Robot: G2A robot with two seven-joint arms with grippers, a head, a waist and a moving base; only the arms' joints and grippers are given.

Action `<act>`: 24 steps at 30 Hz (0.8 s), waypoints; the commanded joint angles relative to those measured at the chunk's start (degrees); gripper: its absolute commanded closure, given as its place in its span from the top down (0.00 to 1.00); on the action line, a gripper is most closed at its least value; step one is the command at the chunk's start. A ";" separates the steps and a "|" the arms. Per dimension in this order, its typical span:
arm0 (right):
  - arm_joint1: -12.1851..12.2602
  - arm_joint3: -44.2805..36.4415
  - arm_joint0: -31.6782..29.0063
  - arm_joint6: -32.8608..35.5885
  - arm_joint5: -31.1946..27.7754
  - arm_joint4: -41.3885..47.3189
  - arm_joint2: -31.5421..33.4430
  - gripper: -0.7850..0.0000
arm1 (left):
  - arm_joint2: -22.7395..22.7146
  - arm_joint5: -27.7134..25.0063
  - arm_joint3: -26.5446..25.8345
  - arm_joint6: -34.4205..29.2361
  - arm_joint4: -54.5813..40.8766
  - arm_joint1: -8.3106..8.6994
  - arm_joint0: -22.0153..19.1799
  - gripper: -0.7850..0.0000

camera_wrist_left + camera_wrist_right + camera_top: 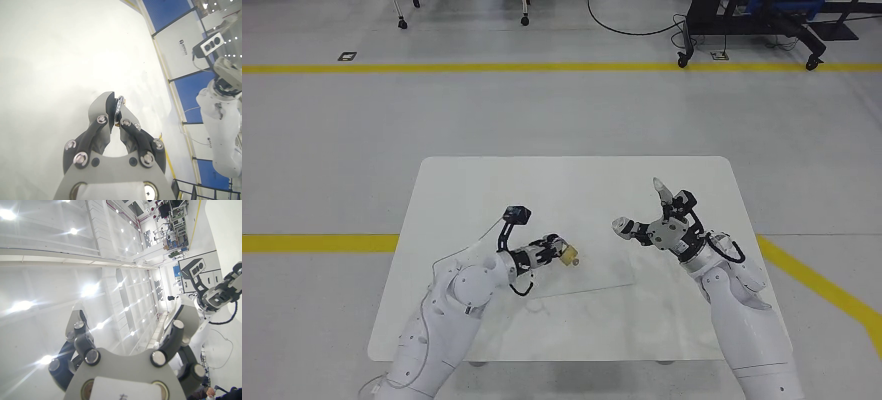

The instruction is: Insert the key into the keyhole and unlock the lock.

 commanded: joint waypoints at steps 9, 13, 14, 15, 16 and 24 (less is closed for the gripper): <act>0.00 0.00 0.00 0.00 0.00 0.00 0.00 1.00 | -1.08 6.74 -4.33 0.12 6.58 0.97 1.68 1.00; 0.00 0.00 0.00 0.00 0.00 0.00 0.00 1.00 | -4.67 6.25 -8.58 0.83 2.56 1.64 4.17 1.00; 0.00 0.00 0.00 0.00 0.00 0.00 0.00 1.00 | -5.69 5.77 -9.55 1.08 0.82 1.78 4.90 1.00; 0.00 0.00 0.00 0.00 0.00 0.00 0.00 1.00 | -6.93 5.02 -10.62 1.73 -2.18 1.87 5.67 1.00; 0.00 0.00 0.00 0.00 0.00 0.00 0.00 1.00 | -8.06 4.21 -11.53 2.27 -5.24 1.94 6.50 1.00; 0.00 0.00 0.00 0.00 0.00 0.00 0.00 1.00 | -13.72 -3.31 -13.15 5.76 -18.96 2.54 10.46 1.00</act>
